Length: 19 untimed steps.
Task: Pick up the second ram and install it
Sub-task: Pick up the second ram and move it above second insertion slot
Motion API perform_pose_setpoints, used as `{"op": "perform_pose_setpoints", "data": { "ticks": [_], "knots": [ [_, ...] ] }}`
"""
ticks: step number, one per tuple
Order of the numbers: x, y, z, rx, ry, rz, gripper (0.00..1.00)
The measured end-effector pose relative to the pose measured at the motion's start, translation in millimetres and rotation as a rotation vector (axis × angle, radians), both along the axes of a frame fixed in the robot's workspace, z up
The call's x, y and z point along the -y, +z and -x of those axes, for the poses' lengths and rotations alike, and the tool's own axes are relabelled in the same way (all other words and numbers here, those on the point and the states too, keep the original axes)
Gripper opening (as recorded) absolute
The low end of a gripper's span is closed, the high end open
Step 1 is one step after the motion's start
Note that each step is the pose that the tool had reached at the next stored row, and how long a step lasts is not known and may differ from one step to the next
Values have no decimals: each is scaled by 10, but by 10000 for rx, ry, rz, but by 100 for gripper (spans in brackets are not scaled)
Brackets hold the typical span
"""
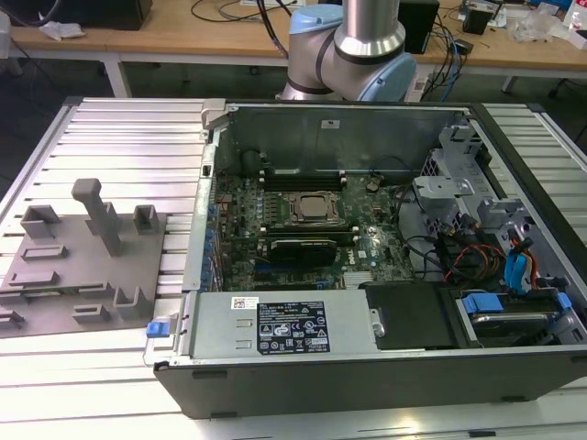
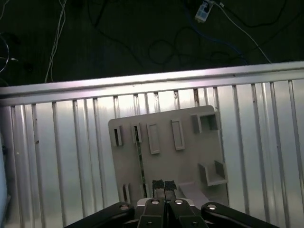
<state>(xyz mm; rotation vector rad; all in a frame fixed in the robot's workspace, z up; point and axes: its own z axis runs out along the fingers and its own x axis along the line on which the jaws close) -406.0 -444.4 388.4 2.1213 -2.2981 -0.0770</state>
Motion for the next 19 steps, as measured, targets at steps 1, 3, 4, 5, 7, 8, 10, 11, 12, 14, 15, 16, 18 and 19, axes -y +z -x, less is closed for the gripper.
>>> {"op": "perform_pose_setpoints", "data": {
  "ticks": [1, 3, 4, 5, 7, 8, 10, 11, 12, 14, 15, 16, 18, 19],
  "knots": [
    [0, 0, 0, 0, 98, 0, 11],
    [0, 0, 0, 0, 339, 0, 11],
    [0, 0, 0, 0, 467, 0, 11],
    [0, 0, 0, 0, 655, 0, 11],
    [0, 0, 0, 0, 924, 0, 11],
    [0, 0, 0, 0, 949, 0, 11],
    [0, 0, 0, 0, 961, 0, 11],
    [0, 0, 0, 0, 966, 0, 11],
    [0, 0, 0, 0, 985, 0, 11],
    [0, 0, 0, 0, 1007, 0, 17],
    [0, 0, 0, 0, 1017, 0, 24],
    [0, 0, 0, 0, 1031, 0, 36],
    [0, 0, 0, 0, 1046, 0, 36],
    [0, -1, 0, 0, 1046, 0, 36]
  ]
}}
